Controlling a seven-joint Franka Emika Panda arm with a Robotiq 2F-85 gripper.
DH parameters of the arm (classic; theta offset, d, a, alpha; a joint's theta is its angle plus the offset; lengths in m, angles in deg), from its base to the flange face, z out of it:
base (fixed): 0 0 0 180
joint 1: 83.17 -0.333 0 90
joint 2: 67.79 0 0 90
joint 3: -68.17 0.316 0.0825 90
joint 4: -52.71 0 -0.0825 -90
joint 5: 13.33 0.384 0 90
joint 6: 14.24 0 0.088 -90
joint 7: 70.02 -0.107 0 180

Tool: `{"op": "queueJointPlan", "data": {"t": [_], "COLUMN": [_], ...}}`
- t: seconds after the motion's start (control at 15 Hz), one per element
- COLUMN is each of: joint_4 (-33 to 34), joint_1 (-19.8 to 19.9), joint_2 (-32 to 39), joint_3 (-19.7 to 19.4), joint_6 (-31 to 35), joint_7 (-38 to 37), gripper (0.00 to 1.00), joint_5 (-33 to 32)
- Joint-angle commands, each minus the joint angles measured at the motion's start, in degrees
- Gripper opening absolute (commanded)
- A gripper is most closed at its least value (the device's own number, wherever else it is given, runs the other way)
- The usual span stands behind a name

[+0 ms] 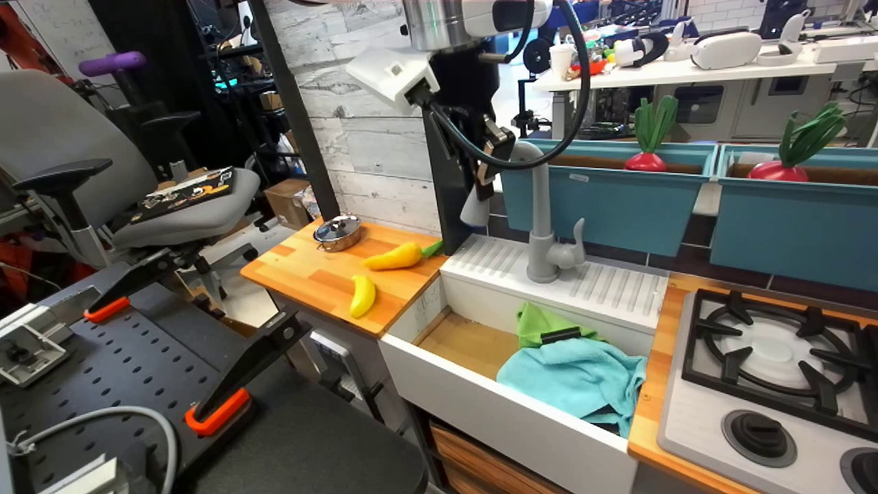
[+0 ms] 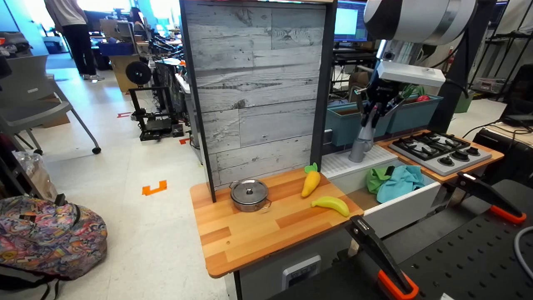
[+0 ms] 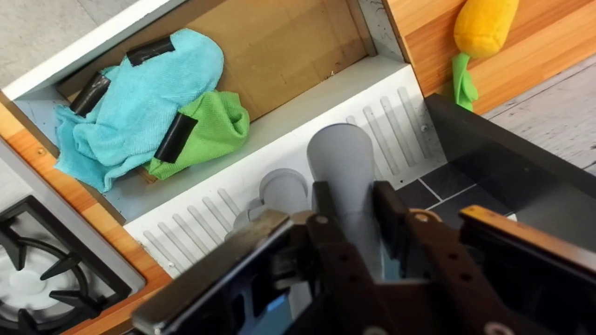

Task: Uncover and cover the pot

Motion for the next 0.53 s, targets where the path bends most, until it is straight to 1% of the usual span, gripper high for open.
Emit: {"op": "queueJointPlan", "data": {"t": [0.0,0.47], "joint_4": [0.4,1.8], "joint_1": [0.5,2.5], "joint_2": [0.0,0.6], "joint_3": [1.8,5.3], "joint_6": [3.4,6.3], "joint_7": [0.6,2.2], "gripper": [0.07,0.07], "joint_5": [0.9,3.0]}}
